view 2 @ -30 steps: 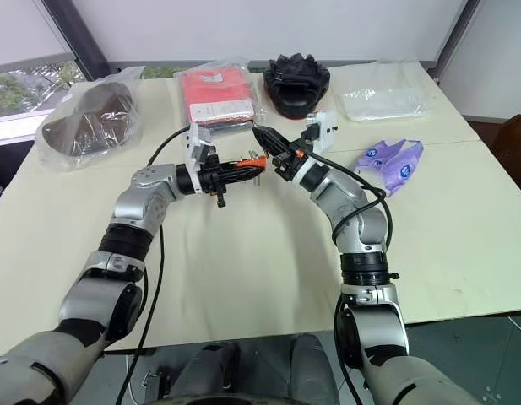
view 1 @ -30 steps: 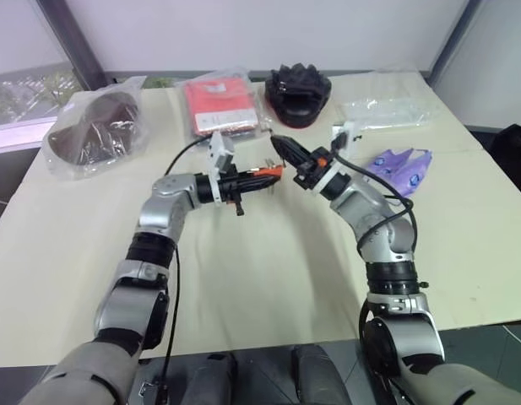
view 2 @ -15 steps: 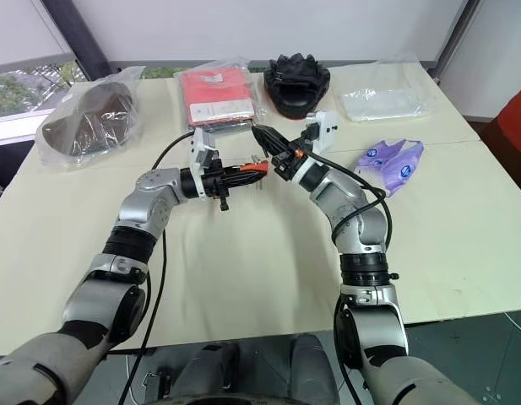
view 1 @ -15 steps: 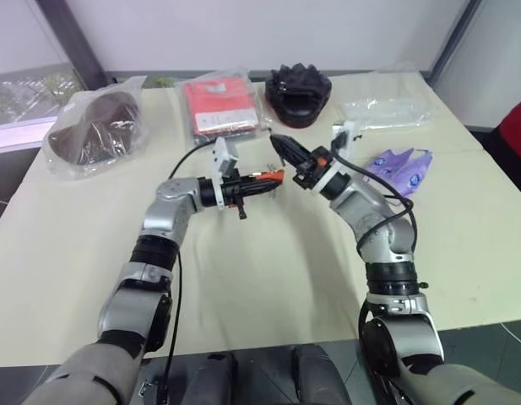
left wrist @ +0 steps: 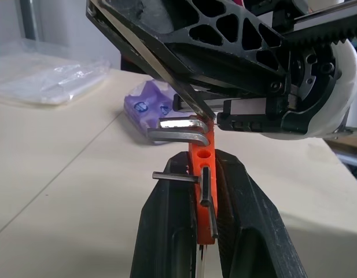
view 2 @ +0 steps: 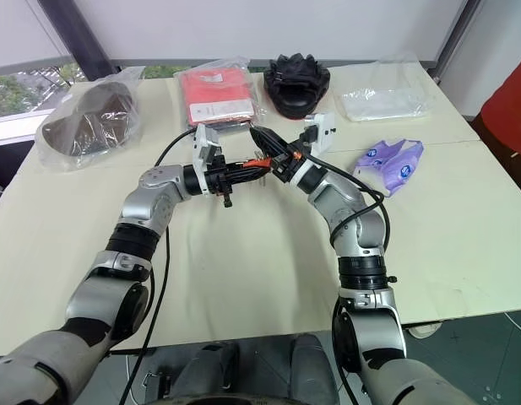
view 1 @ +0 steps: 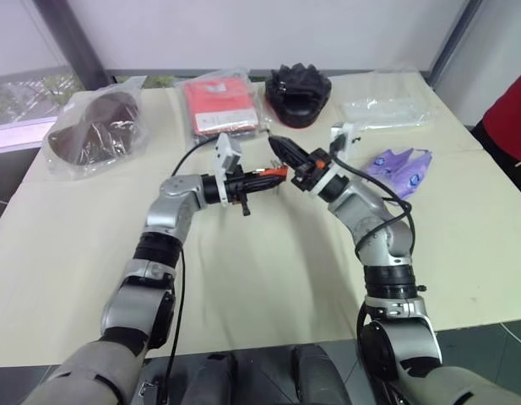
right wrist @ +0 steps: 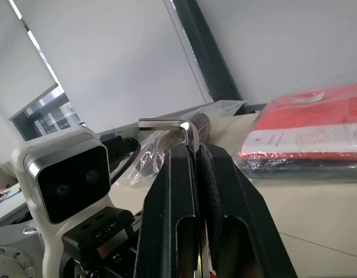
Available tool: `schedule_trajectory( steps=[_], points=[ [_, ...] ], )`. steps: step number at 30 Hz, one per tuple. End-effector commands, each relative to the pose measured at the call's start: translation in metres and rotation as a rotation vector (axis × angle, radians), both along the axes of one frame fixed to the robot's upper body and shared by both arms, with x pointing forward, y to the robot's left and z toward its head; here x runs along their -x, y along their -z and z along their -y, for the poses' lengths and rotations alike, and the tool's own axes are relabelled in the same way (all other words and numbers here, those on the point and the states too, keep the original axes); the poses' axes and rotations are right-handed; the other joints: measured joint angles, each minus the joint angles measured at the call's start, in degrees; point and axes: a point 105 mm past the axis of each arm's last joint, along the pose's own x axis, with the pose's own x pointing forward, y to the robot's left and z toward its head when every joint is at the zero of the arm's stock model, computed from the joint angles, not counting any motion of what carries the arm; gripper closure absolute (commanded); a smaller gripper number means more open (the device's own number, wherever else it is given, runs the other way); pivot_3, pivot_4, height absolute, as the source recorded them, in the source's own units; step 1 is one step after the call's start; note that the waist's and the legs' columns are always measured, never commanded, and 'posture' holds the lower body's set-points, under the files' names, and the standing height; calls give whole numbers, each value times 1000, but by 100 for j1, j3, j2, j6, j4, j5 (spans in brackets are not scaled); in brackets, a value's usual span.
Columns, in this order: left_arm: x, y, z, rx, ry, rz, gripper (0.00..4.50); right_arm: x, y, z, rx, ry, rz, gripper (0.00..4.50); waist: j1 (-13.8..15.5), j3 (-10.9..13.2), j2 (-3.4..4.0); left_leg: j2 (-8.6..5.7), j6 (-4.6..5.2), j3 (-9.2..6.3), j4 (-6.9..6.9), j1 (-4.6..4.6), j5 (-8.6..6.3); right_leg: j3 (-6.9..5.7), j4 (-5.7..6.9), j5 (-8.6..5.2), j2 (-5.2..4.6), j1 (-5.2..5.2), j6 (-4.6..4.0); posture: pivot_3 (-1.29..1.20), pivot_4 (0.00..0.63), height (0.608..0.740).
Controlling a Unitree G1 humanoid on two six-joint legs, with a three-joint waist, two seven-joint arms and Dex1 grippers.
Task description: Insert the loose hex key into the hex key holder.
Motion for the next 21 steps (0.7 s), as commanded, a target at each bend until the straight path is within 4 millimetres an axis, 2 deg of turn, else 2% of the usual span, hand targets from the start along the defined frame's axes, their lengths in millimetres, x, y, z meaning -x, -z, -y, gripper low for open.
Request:
schedule_trajectory(
  steps=[1, 21],
  points=[
    [1, -25, -7, 89, -8, 44, 4500, 2, -8, 1, -18, -1, 34, 4412, 0, 0, 0, 0, 0, 0, 0, 0, 0, 0, 0, 0, 0, 0, 0, 0, 150, 740],
    [-4, -39, -20, 168, -59, 7, 4500, -2, -3, 8, -2, 24, 37, 4412, -1, 0, 0, 0, 0, 0, 0, 0, 0, 0, 0, 0, 0, 0, 0, 0, 150, 740]
  ],
)
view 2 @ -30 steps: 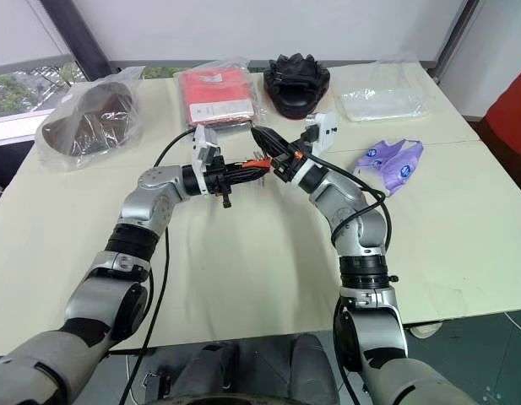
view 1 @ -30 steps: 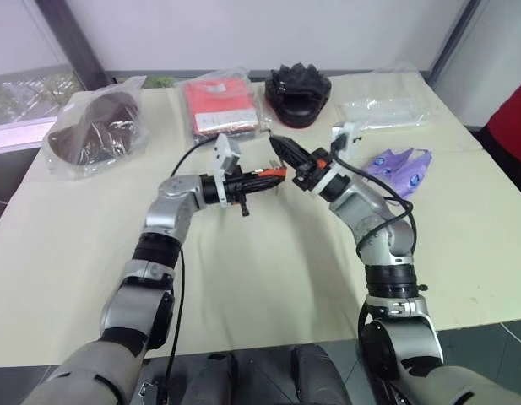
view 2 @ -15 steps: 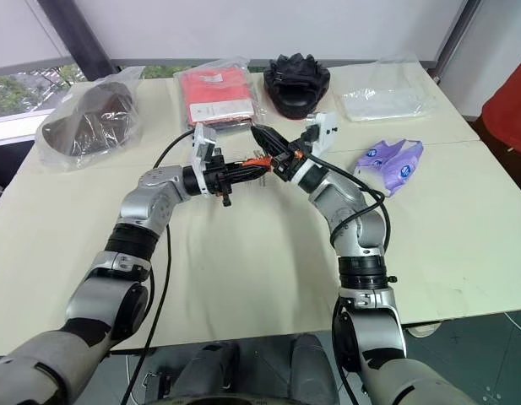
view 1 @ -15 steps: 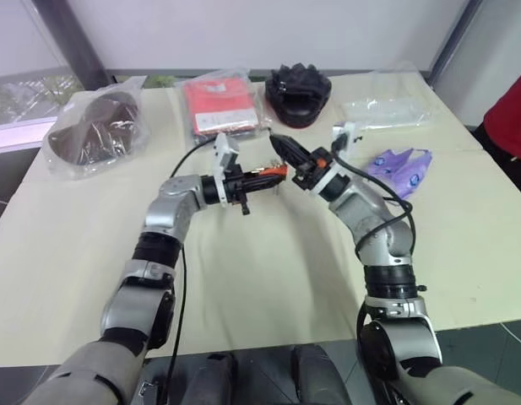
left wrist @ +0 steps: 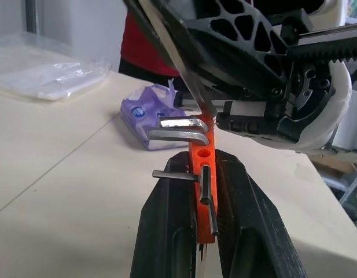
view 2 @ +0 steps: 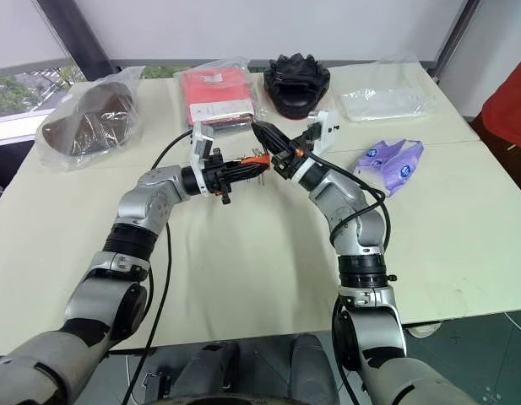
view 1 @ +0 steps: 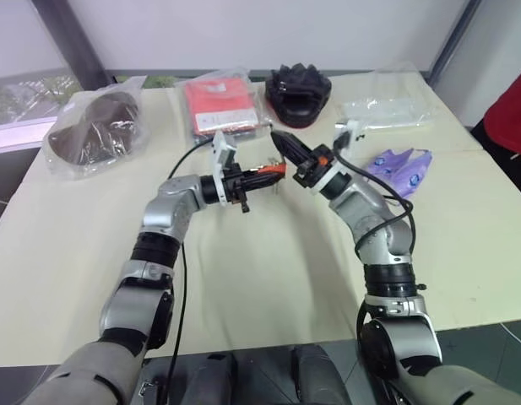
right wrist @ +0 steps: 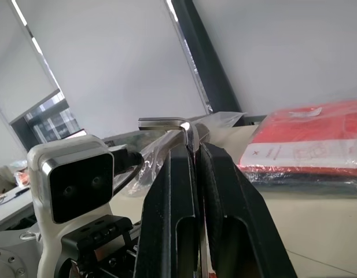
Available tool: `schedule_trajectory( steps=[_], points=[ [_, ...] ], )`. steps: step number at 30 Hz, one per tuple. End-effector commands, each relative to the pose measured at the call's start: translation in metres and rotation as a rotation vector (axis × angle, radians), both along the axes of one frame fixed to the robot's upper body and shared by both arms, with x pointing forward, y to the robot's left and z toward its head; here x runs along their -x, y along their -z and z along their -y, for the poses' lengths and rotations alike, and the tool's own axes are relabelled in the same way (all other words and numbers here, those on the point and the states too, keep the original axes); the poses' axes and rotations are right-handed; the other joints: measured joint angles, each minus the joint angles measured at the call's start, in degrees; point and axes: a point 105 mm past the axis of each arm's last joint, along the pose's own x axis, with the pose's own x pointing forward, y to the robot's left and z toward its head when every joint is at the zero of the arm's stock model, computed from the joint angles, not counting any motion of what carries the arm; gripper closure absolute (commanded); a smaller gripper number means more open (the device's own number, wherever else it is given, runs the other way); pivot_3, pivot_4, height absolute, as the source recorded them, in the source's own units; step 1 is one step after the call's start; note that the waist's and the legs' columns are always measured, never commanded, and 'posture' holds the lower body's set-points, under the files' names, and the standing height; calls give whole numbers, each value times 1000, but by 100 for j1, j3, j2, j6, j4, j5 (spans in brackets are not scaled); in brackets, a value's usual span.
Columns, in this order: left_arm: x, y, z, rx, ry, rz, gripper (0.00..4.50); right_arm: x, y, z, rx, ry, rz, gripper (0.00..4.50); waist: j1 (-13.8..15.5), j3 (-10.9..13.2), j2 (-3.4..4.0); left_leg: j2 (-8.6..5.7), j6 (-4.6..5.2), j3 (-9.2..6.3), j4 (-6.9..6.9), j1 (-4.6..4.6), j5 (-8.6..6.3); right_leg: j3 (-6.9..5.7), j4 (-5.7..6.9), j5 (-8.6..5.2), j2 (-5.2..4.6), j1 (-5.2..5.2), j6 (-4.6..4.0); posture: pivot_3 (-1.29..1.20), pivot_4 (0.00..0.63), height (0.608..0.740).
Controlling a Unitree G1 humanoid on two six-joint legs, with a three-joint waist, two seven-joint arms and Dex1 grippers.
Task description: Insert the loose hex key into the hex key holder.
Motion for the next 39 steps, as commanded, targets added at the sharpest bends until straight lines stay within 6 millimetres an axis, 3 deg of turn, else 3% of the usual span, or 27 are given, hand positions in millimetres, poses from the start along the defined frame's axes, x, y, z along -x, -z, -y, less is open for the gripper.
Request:
schedule_trajectory(
  steps=[1, 8, 15, 27, 39],
  points=[
    [-2, -35, -16, 100, -44, 97, 4500, -1, 3, 5, 8, 10, -5, 4412, -2, 0, 0, 0, 0, 0, 0, 0, 0, 0, 0, 0, 0, 0, 0, 0, 150, 740],
    [1, -31, -14, 80, -26, 106, 4500, -2, 7, 6, 20, 12, -10, 4412, 5, 0, 0, 0, 0, 0, 1, 0, 0, 0, 0, 0, 0, 1, 0, 0, 150, 740],
    [7, -9, -10, -28, 0, 129, 4500, -2, 0, 7, 7, 11, 8, 4412, -2, 0, 0, 0, 0, 0, 0, 0, 0, 0, 0, 0, 0, 1, 0, 0, 150, 740],
    [8, -7, 6, -17, 37, 118, 4500, 4, -12, -1, -27, -9, 36, 4412, -1, 0, 0, 0, 0, 0, 0, 0, 0, 0, 0, 0, 0, 1, 0, 0, 150, 740],
    [6, -2, 6, -45, 41, 118, 4500, 6, -14, -3, -41, -14, 40, 4412, 1, 0, 0, 0, 0, 0, 0, 0, 0, 0, 0, 0, 0, 1, 0, 0, 150, 740]
  ],
)
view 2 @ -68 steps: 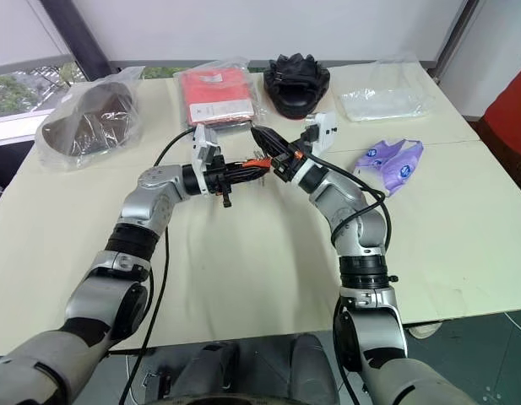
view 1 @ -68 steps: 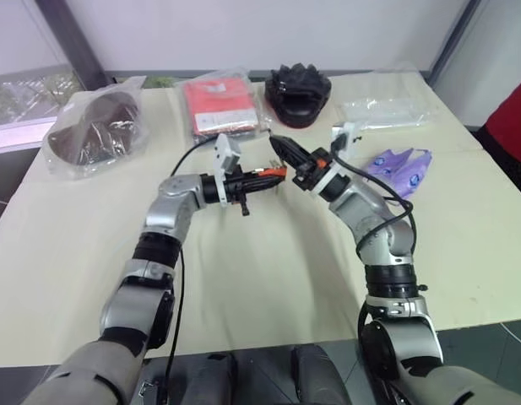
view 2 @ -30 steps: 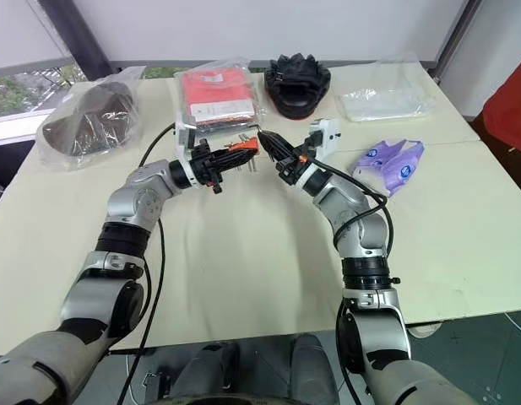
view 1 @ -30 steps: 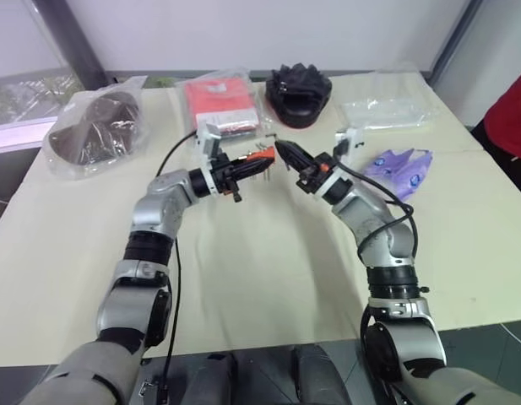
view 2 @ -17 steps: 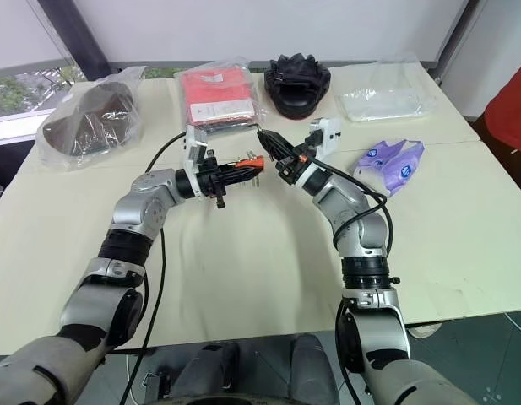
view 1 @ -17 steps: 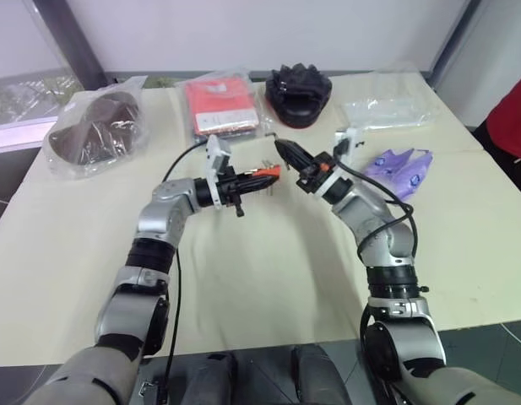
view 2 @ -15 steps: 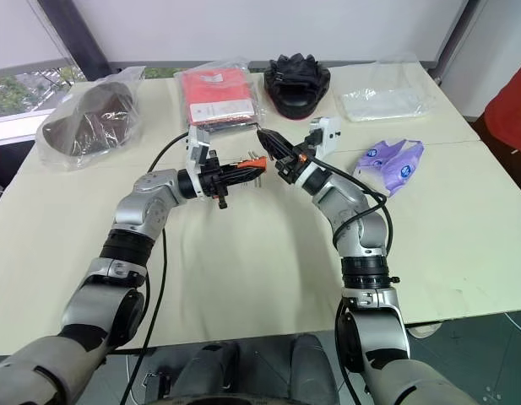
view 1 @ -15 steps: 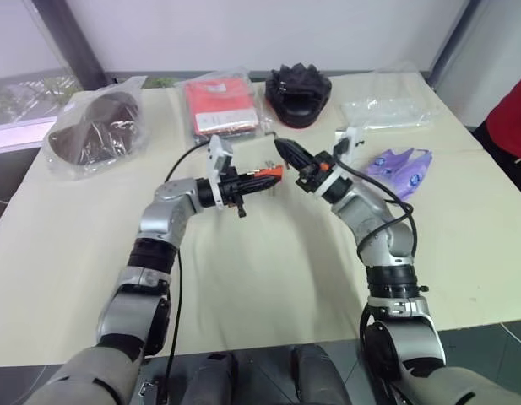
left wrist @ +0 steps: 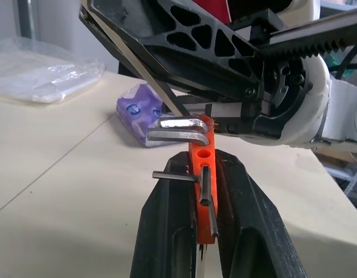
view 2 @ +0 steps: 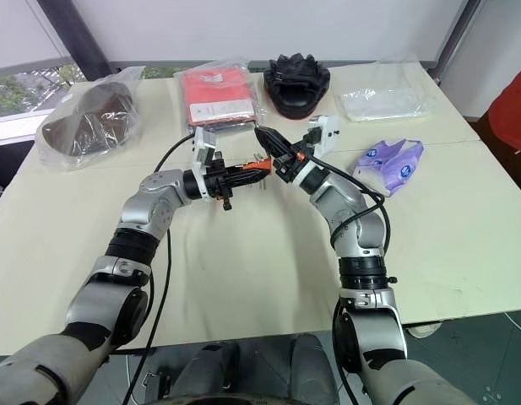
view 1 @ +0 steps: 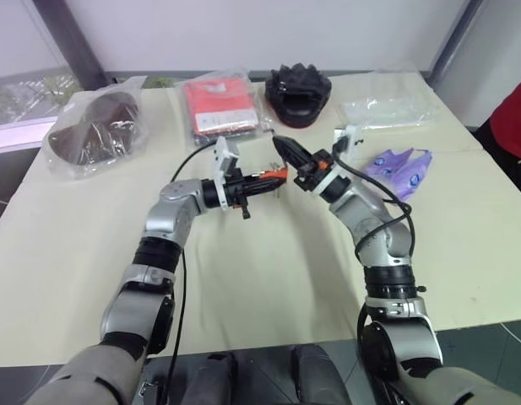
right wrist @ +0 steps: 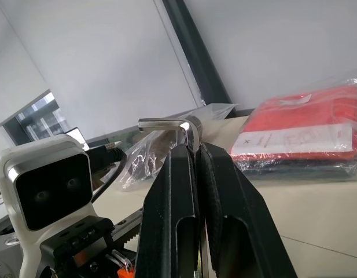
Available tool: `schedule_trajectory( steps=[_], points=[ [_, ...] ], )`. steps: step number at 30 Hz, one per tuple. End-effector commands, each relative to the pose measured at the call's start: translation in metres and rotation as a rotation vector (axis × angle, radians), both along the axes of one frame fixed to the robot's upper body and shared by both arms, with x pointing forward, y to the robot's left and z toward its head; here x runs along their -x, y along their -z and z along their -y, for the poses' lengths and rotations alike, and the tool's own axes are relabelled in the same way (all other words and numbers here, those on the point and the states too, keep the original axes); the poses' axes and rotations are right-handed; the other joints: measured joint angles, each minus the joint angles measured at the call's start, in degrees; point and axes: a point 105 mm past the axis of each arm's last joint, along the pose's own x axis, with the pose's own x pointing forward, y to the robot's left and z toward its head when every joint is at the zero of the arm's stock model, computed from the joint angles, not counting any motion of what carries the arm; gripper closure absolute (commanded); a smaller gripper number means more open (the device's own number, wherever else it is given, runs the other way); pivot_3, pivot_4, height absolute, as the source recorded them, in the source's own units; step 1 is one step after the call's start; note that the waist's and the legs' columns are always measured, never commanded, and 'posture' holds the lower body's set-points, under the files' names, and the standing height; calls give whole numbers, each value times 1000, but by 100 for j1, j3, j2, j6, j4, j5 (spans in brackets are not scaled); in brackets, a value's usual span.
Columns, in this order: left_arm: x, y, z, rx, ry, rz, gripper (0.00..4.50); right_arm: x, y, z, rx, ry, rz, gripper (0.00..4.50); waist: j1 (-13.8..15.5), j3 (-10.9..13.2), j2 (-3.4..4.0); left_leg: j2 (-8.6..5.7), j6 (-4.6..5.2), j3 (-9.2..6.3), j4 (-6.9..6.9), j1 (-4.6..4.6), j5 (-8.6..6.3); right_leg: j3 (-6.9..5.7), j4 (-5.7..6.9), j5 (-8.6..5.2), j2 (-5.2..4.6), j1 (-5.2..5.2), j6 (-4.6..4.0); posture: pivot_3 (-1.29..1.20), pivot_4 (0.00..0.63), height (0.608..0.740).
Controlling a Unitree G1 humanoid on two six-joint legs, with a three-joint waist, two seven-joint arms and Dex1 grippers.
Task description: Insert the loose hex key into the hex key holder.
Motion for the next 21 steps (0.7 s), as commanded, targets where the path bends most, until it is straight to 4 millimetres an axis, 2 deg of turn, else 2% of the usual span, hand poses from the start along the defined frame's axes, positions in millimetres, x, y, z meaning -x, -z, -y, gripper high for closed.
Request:
schedule_trajectory(
  steps=[1, 21],
  points=[
    [-1, -11, 2, -3, 7, 53, 4500, 9, -24, -5, -36, -28, 84, 4412, -2, 0, 0, 0, 0, 0, 0, 0, 0, 0, 0, 0, 0, 0, 0, 0, 150, 740],
    [-2, -23, 2, 53, 4, 53, 4500, 9, -14, -7, -36, -32, 51, 4412, -1, 0, 0, 0, 0, 0, 0, 0, 0, 0, 0, 0, 0, 0, 0, 0, 150, 740]
  ],
)
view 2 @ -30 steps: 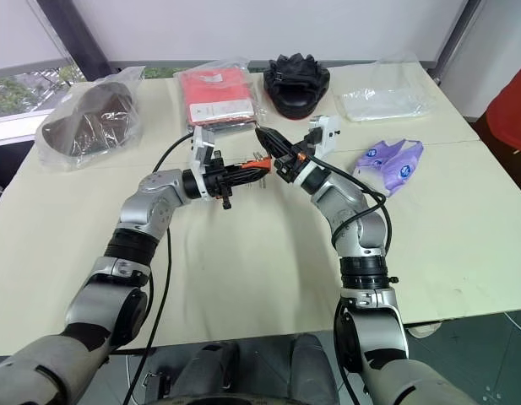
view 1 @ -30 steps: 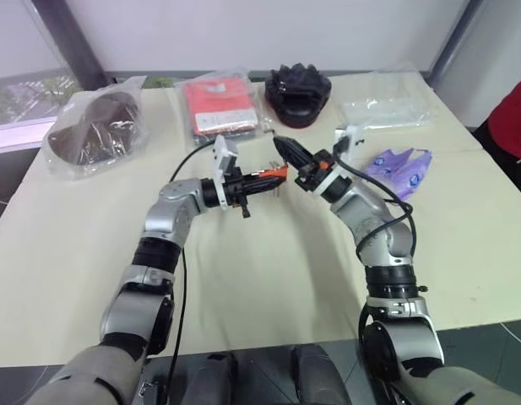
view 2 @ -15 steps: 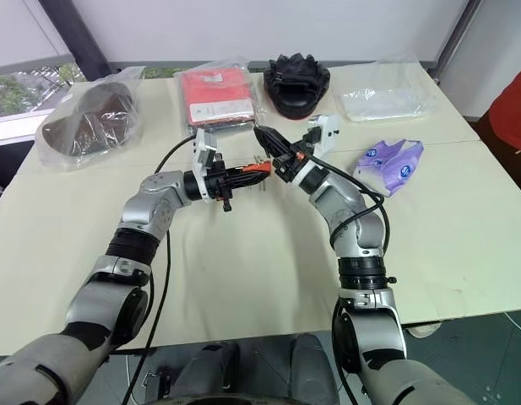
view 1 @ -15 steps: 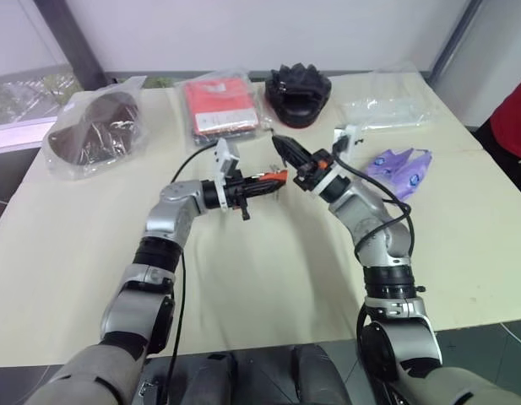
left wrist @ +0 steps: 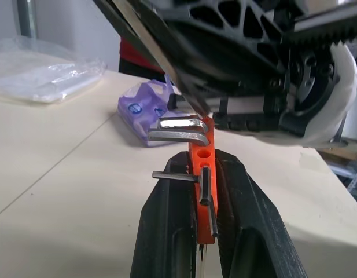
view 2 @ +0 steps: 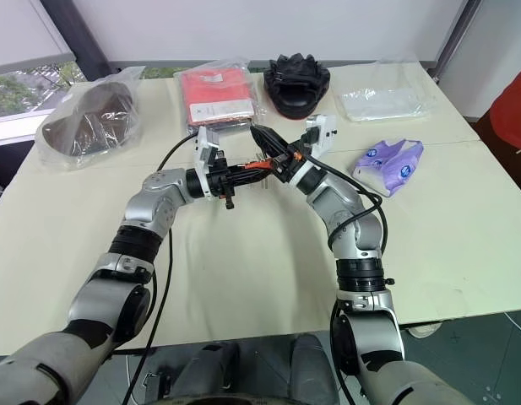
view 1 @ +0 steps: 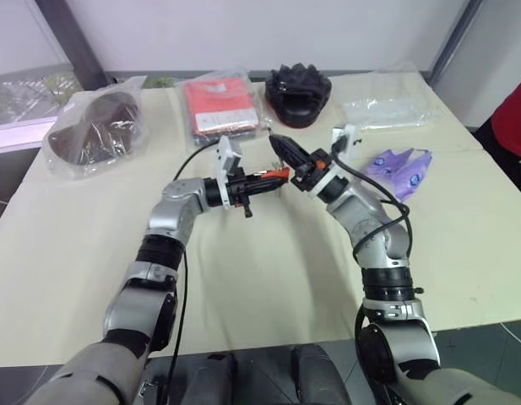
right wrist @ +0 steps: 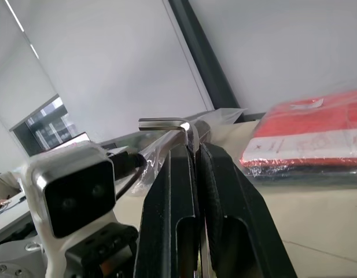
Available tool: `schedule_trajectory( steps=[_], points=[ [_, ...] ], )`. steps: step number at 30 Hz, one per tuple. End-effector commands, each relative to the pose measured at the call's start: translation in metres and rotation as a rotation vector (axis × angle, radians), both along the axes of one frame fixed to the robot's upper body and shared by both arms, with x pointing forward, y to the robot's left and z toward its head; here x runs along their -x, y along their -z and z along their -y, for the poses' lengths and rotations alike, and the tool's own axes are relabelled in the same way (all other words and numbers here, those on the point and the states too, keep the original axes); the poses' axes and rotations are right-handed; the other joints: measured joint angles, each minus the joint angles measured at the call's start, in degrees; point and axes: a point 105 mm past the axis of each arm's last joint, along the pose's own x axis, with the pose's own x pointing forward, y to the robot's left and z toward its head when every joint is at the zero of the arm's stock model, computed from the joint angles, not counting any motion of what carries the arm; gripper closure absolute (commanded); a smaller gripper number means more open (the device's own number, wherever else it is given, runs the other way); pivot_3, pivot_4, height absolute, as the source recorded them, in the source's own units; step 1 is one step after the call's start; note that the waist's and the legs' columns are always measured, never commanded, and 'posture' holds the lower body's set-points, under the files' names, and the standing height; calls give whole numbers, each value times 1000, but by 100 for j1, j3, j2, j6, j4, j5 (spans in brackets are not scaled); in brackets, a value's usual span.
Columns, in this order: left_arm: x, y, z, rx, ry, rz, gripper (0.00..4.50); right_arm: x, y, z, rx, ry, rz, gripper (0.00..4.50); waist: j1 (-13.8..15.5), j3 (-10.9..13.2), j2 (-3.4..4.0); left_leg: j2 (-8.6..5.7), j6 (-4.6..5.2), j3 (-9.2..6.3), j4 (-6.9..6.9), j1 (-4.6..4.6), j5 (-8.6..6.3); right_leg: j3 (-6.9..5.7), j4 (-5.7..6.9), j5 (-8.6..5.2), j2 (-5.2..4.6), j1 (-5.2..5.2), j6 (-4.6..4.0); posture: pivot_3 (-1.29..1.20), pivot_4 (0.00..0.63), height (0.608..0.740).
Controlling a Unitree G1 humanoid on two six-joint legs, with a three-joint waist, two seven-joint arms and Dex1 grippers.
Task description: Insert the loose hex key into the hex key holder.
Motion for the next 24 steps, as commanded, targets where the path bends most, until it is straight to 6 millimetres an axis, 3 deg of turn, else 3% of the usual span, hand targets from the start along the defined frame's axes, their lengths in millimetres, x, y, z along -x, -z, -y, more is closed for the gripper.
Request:
schedule_trajectory(
  steps=[1, 24],
  points=[
    [2, -22, -1, 44, 10, 56, 4500, 4, -9, -1, -13, -8, 40, 4412, 0, 0, 0, 0, 0, 0, 0, 0, 0, 0, 0, 0, 0, 0, 0, 0, 150, 740],
    [3, -26, -9, 90, -9, 25, 4500, 0, -3, 5, -2, 8, 27, 4412, 2, 0, 0, 0, 0, 0, 0, 0, 0, 0, 0, 0, 0, 0, 0, 0, 150, 740]
  ],
)
